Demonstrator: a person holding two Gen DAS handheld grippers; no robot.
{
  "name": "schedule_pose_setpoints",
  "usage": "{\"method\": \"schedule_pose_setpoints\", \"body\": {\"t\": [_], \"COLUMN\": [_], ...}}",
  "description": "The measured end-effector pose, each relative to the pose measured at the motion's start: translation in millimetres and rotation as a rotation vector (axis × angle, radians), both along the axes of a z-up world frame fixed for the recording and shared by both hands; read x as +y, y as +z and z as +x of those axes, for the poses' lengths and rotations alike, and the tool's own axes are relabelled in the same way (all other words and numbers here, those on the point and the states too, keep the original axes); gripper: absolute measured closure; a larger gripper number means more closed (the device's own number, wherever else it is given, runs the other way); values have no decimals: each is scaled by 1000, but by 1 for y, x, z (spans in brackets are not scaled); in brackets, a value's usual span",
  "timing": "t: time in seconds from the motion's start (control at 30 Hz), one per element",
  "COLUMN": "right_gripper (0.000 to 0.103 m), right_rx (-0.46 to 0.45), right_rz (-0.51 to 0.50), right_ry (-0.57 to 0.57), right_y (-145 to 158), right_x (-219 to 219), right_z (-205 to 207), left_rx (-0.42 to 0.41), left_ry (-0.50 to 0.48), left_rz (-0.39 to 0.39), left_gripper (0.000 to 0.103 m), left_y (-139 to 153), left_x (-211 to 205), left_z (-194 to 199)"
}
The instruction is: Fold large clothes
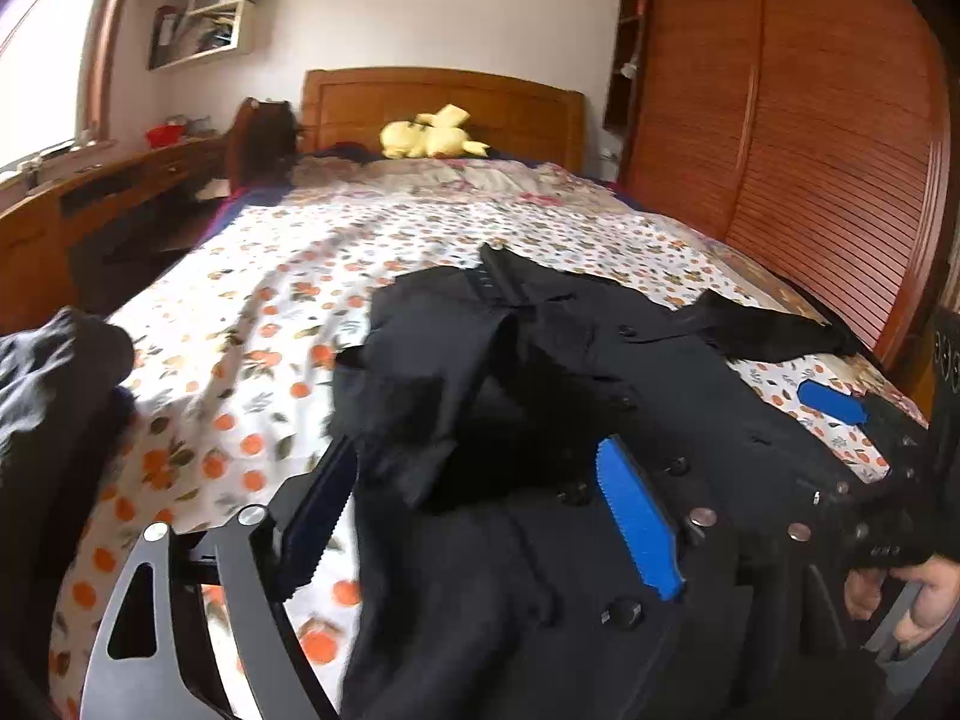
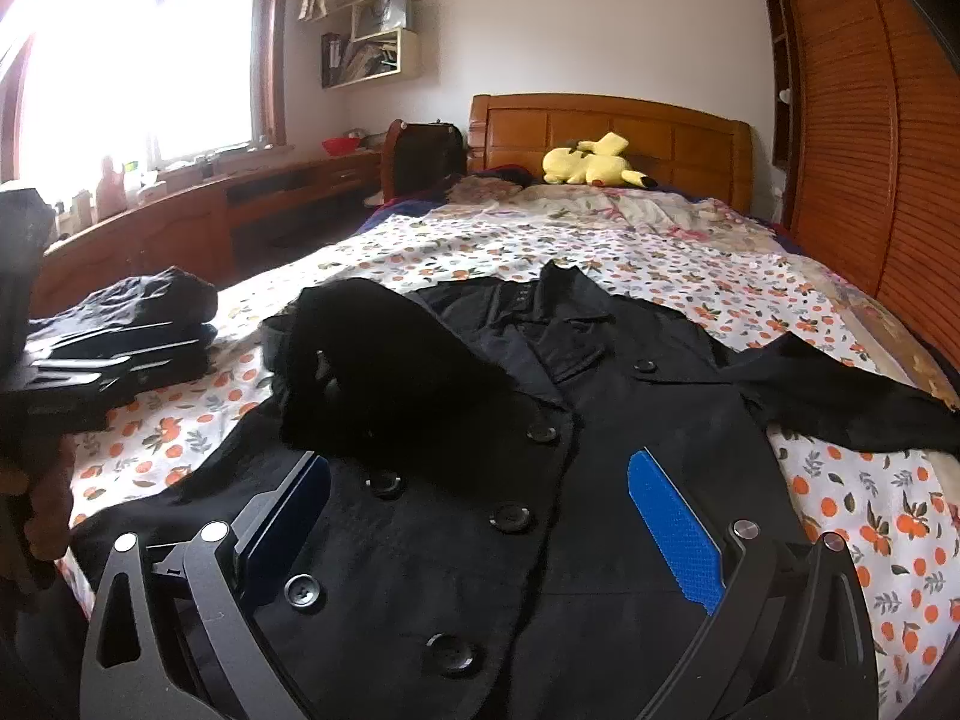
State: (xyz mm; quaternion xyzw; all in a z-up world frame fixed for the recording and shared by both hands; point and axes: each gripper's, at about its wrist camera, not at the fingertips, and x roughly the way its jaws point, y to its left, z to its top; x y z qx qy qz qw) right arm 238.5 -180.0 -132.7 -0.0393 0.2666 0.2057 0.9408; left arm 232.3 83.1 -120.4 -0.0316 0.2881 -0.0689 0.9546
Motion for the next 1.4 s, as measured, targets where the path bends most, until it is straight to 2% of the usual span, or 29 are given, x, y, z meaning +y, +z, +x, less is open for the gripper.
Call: {"method": "schedule_pose_setpoints", "body": {"t": [0.2,0.5,0.8,0.9,1.1,1.23,1.3,1.37,1.4], "right_gripper": [8,19,29,31,40,52,67,94,96], "right_rx": [3,60,175,204,267,300,309,312,310], "right_rz": [-17,-19,-29,-45,-74,-77,-79,-82,-72], "right_ry": [53,170,247,243,207,199,199,191,196], "right_y": [7,9,-16,-28,-51,-56,-56,-55,-54], "right_x": [28,92,157,171,185,190,190,188,187], "right_z": [2,20,43,52,79,93,97,98,98], "left_rx": [-17,-51,-77,-70,-44,-39,-39,-37,-37], "left_ry": [74,171,191,190,173,176,179,182,182], "left_rz": [2,11,18,16,11,4,3,13,15], "left_gripper": [15,15,10,5,2,2,2,2,2], "left_y": [-8,-20,-27,-31,-42,-43,-44,-44,-44], "left_x": [38,91,118,123,127,129,130,128,127], "left_z": [-26,-54,-75,-80,-81,-81,-82,-82,-82]}}
